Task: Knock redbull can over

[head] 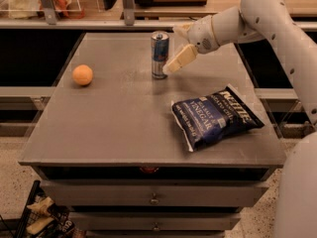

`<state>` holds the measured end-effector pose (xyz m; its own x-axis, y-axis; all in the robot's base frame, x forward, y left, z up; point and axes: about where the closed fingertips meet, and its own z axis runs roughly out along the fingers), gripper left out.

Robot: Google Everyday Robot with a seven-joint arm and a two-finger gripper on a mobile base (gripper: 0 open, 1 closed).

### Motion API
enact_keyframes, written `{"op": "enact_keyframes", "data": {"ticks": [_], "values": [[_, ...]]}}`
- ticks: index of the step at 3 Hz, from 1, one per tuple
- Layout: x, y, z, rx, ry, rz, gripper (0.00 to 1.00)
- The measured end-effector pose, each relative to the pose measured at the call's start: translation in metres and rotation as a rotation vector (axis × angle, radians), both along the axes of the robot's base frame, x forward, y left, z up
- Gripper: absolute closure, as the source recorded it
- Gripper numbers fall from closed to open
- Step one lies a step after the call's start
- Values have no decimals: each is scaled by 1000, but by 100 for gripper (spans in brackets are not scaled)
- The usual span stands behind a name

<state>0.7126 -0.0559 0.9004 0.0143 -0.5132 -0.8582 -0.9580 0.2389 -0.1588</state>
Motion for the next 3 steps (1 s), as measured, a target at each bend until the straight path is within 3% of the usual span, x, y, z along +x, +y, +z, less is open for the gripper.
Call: {"op": "enact_keyframes", "data": {"ticks": [2,3], "values": [[-8,31,1,37,18,45,0],[-14,42,-2,50,31,69,17]]}}
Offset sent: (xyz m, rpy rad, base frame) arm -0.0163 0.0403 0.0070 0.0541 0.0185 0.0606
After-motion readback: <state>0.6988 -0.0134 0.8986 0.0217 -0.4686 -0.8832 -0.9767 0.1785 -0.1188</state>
